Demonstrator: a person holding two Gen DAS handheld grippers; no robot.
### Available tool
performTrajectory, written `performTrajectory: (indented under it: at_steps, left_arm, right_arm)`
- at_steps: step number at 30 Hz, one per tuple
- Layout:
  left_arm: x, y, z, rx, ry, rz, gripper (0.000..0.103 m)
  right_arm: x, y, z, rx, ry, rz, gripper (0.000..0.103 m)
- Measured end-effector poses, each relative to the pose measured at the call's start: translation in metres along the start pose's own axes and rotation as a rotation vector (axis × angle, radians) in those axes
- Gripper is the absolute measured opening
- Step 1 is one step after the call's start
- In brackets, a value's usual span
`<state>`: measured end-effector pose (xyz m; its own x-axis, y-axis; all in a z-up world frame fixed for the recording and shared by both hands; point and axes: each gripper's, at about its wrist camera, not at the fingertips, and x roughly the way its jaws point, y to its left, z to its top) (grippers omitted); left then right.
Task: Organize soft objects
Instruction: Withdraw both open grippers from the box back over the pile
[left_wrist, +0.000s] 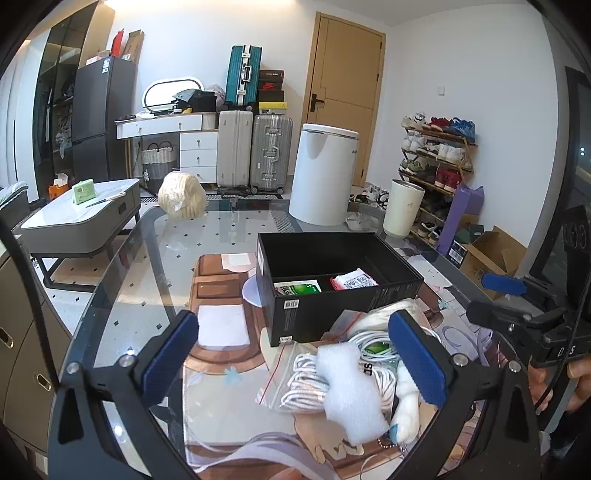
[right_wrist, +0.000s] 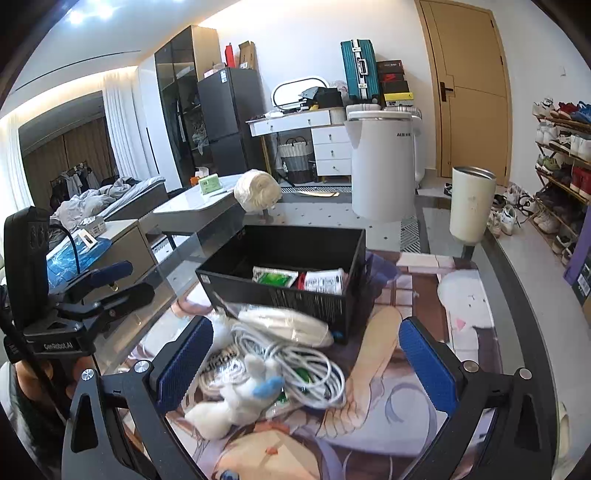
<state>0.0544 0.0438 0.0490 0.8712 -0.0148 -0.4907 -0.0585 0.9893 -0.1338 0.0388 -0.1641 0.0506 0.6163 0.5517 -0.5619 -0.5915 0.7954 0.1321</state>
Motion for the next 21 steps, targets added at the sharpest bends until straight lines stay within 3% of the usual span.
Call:
performTrajectory:
  at_steps: [21]
  left_arm:
    - [-0.002,-0.006,-0.022,0.052,0.05,-0.065,0.103]
  right_arm:
    - [0.013,0.014,-0.041,-0.003,0.111,0.027,0.102]
